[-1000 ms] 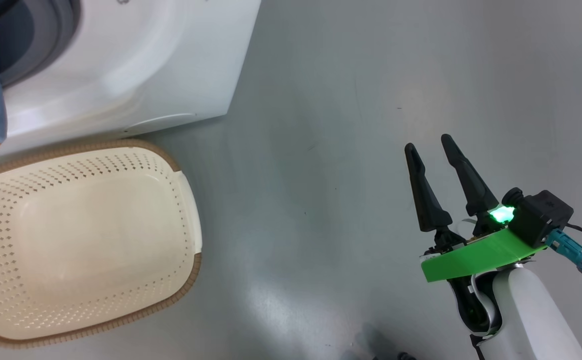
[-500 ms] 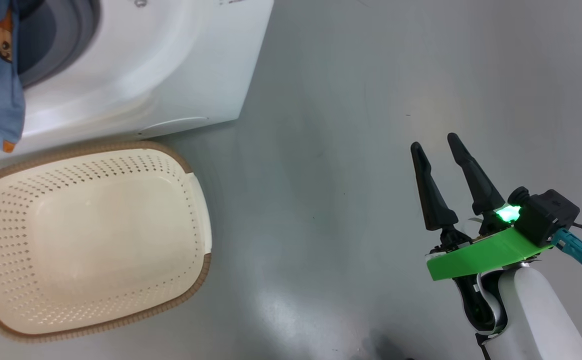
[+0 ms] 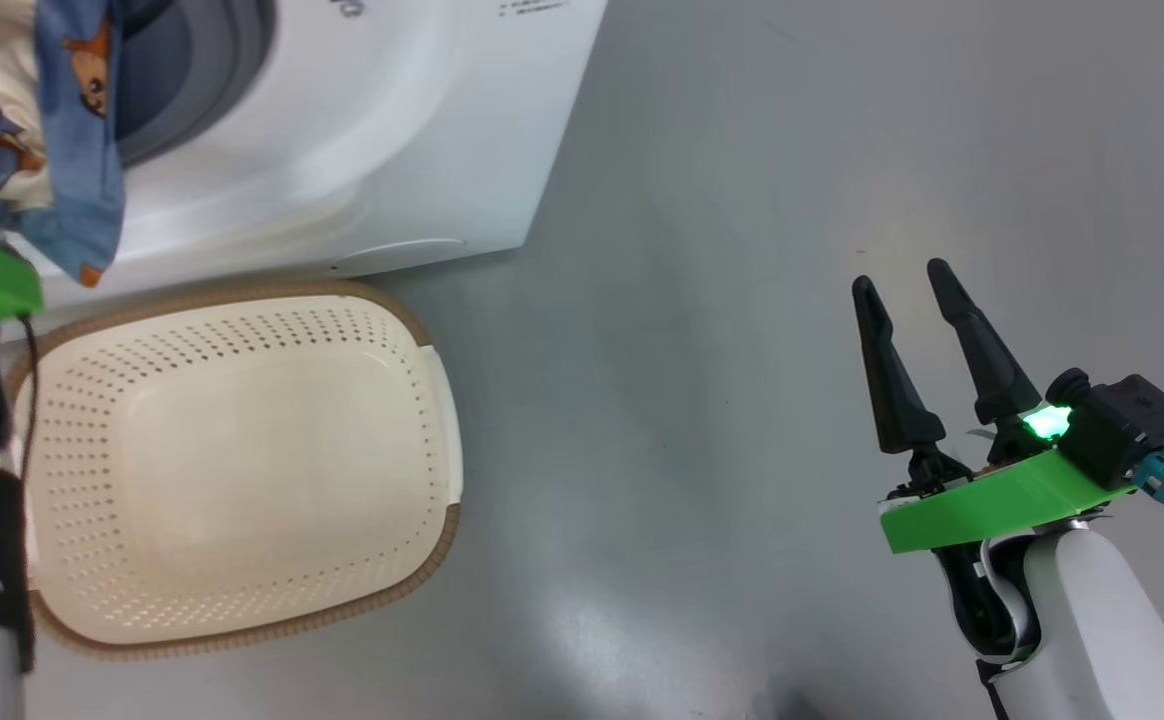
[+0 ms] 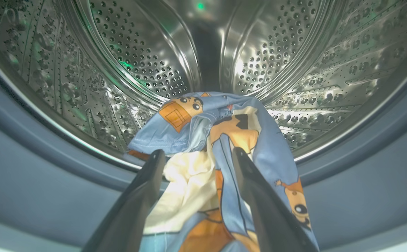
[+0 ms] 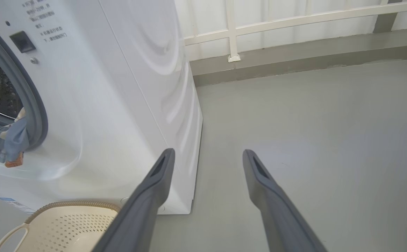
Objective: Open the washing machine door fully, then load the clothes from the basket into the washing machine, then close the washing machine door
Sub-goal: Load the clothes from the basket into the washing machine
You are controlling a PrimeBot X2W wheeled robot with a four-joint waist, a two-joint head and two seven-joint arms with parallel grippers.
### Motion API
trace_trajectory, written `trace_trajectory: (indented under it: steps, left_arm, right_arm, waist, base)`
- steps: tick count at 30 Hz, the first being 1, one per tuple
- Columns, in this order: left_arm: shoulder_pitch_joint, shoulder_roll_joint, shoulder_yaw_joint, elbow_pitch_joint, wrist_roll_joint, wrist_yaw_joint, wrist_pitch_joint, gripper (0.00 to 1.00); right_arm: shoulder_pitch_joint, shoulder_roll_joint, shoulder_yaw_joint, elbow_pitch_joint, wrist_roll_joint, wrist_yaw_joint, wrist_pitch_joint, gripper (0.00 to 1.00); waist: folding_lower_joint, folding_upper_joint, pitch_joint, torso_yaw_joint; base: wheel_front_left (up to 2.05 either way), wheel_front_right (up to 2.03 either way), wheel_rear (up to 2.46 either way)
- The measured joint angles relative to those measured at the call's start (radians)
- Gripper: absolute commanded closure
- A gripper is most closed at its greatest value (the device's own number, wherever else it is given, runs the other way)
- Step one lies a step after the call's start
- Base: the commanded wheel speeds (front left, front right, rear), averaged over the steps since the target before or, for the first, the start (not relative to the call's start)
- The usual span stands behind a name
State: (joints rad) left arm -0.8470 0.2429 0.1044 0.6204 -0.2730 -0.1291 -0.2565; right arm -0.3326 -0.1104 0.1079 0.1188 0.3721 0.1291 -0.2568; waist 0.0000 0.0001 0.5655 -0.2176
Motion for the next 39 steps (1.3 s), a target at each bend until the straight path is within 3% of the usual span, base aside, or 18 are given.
trace_trajectory:
  steps: [14,39]
  left_arm:
    - [0.271,-0.079,0.023,-0.188,0.003,0.0,0.0,0.0]
    - [0.619,-0.147,0.065,-0.467,0.023,0.0,0.0,0.0]
  right_arm:
    - [0.007,-0.03,-0.011,-0.001,0.0,0.0,0.0,0.0]
    - [0.047,-0.053,-0.026,-0.001,0.0,0.0,0.0,0.0]
  waist:
    - [0.0,0.0,-0.049,0.049]
    - [0.0,0.0,-0.085,0.072]
  base:
    - [0.0,0.0,0.0]
    - [0.0,0.0,0.0]
